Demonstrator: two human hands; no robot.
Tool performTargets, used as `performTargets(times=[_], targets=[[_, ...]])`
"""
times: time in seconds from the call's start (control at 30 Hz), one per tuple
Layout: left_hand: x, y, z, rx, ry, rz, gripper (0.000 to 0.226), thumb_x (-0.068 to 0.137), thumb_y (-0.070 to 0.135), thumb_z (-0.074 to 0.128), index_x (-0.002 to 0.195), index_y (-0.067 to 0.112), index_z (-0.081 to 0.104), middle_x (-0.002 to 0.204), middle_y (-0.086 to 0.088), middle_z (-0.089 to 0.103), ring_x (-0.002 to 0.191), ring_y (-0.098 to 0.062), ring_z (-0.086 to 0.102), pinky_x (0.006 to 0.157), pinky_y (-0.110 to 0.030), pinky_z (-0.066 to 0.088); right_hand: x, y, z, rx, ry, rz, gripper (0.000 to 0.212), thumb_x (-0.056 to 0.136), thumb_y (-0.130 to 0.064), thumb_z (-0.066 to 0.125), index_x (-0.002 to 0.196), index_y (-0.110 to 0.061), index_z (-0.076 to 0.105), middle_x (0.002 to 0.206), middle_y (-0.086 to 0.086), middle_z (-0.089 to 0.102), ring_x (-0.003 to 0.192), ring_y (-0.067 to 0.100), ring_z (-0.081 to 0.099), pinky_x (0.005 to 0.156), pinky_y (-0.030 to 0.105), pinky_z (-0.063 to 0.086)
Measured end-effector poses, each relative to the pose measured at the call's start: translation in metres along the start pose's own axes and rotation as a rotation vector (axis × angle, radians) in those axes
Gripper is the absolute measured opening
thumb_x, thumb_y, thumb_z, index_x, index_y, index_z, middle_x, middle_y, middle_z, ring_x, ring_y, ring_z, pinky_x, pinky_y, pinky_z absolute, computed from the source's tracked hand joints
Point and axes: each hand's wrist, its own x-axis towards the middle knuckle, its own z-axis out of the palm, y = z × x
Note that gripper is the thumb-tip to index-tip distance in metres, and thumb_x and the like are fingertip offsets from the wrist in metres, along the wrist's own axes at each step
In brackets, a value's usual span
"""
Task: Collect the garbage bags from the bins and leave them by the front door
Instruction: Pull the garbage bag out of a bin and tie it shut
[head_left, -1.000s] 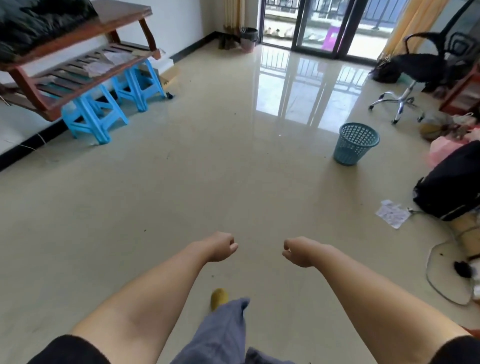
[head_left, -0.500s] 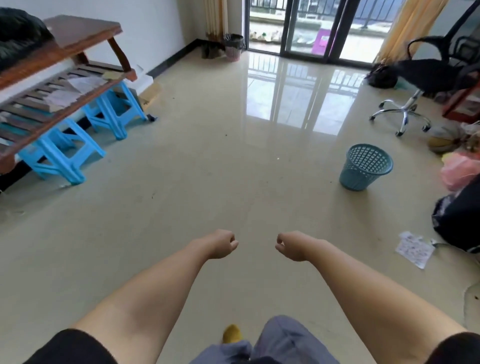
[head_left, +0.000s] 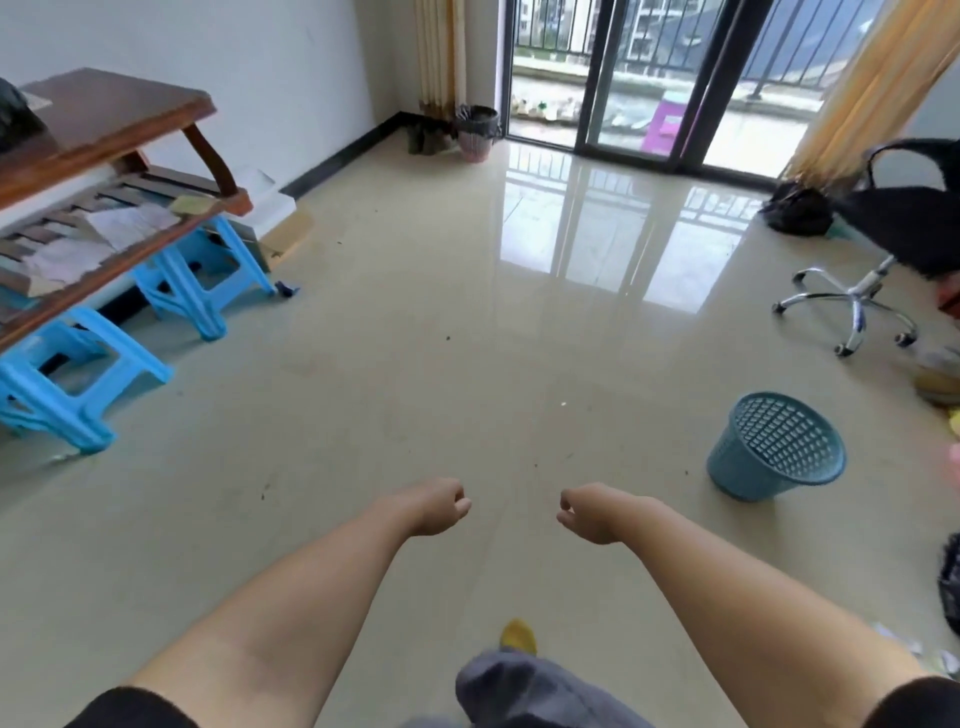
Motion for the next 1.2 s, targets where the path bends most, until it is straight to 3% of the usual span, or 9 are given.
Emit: performTargets(times=[0.23, 0.37, 0.73, 0.87, 1.03, 1.2], targets=[[0.108, -0.004, -0.099, -0.051, 0.012, -0.010, 0.032, 0.096, 0.030, 0.036, 0.105, 0.010, 0.059, 0.118, -0.014, 0.063, 0.098, -0.026, 0.058, 0.081, -0.033, 0.043, 0.097, 0.027, -0.123, -0.057, -0.003, -0.045, 0.047, 0.102, -0.031, 0.027, 0.141, -0.006, 0.034, 0.146, 0.013, 0.040, 0.132, 0.029, 0.040, 0.105, 0.034, 0.033], [0.180, -0.029, -0.157, -0.031, 0.006, -0.027, 0.038, 0.098, 0.031, 0.036, 0.114, 0.005, 0.058, 0.120, -0.016, 0.062, 0.108, -0.030, 0.057, 0.090, -0.036, 0.044, 0.171, 0.028, -0.187, -0.073, -0.004, -0.073, 0.046, 0.102, -0.030, 0.028, 0.139, -0.005, 0.036, 0.145, 0.014, 0.041, 0.132, 0.030, 0.041, 0.104, 0.034, 0.033], [0.370, -0.105, -0.374, 0.043, 0.026, 0.020, 0.037, 0.098, 0.029, 0.035, 0.113, 0.004, 0.058, 0.119, -0.015, 0.061, 0.107, -0.029, 0.057, 0.084, -0.033, 0.043, 0.367, 0.013, -0.400, 0.031, 0.016, -0.032, 0.047, 0.102, -0.031, 0.027, 0.142, -0.006, 0.032, 0.147, 0.012, 0.039, 0.133, 0.028, 0.039, 0.107, 0.037, 0.032], [0.425, -0.127, -0.427, 0.015, 0.008, 0.015, 0.034, 0.097, 0.029, 0.035, 0.104, 0.005, 0.058, 0.118, -0.015, 0.062, 0.106, -0.029, 0.057, 0.087, -0.034, 0.044, 0.429, 0.010, -0.454, 0.008, -0.013, -0.032, 0.047, 0.102, -0.032, 0.029, 0.141, -0.007, 0.034, 0.147, 0.011, 0.039, 0.134, 0.028, 0.039, 0.107, 0.037, 0.031], [0.508, -0.157, -0.496, -0.006, 0.007, -0.001, 0.038, 0.098, 0.030, 0.036, 0.116, 0.005, 0.058, 0.125, -0.015, 0.059, 0.113, -0.031, 0.055, 0.094, -0.035, 0.044, 0.520, 0.011, -0.528, -0.042, -0.007, -0.053, 0.046, 0.101, -0.033, 0.032, 0.138, -0.006, 0.038, 0.144, 0.015, 0.043, 0.131, 0.031, 0.042, 0.104, 0.036, 0.035], [0.602, -0.181, -0.585, -0.054, 0.030, -0.036, 0.037, 0.097, 0.029, 0.036, 0.115, 0.006, 0.059, 0.122, -0.014, 0.061, 0.109, -0.030, 0.056, 0.092, -0.035, 0.045, 0.618, 0.019, -0.630, -0.038, -0.001, -0.079, 0.046, 0.102, -0.032, 0.030, 0.139, -0.006, 0.037, 0.145, 0.015, 0.041, 0.132, 0.031, 0.040, 0.104, 0.036, 0.034]])
